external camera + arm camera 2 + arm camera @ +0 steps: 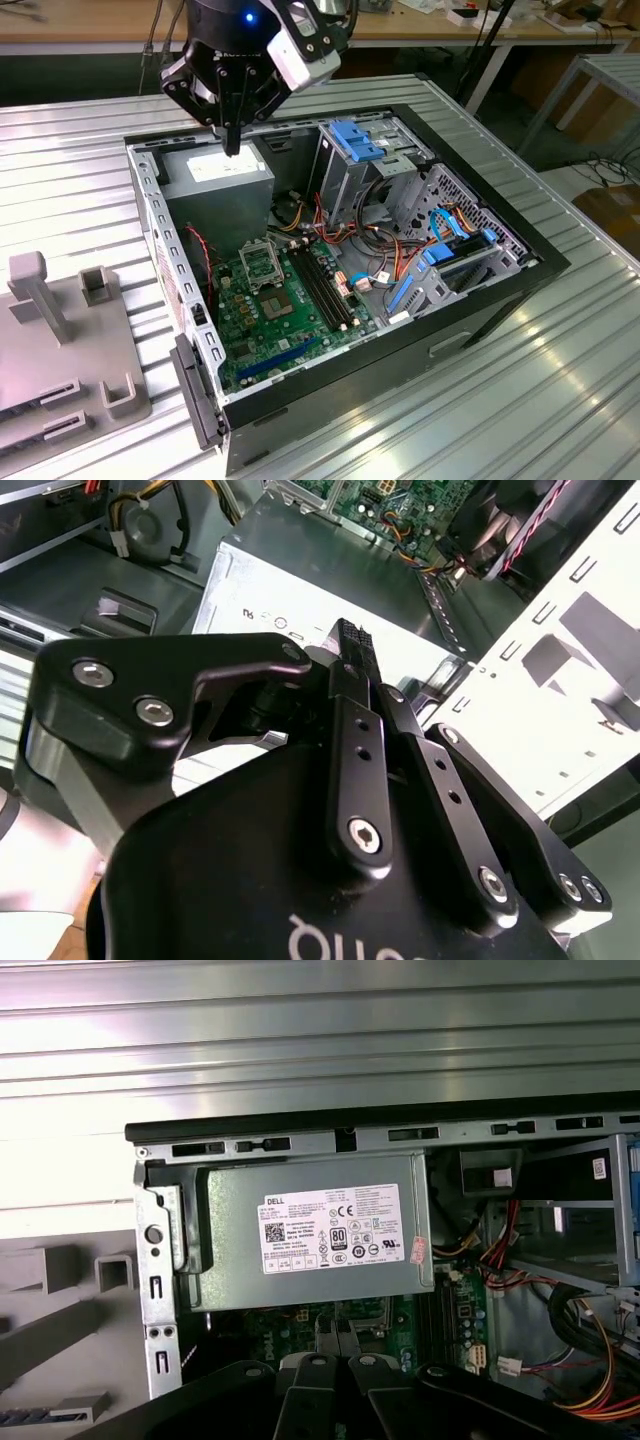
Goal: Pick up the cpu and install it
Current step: 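Reach for the cpu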
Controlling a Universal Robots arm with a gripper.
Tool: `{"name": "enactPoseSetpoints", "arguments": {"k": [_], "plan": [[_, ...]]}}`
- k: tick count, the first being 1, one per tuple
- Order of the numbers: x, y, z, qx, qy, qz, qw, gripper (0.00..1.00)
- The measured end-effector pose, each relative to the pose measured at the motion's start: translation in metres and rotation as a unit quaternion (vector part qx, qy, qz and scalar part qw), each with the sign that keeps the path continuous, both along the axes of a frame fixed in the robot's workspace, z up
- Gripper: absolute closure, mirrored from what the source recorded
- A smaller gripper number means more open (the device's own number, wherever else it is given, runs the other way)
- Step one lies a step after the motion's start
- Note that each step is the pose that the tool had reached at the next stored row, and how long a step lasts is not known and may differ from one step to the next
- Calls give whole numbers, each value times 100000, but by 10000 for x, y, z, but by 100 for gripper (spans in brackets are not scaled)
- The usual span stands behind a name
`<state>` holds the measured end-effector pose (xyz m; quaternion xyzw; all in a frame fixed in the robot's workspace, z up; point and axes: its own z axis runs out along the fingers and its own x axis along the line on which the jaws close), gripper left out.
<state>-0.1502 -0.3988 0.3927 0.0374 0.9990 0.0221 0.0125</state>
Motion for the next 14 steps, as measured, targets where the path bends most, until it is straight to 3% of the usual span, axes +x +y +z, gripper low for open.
{"name": "enactPoseSetpoints", "arguments": {"k": [14], "plan": [[-40, 0, -3, 3, 3, 1, 100000, 89]]}}
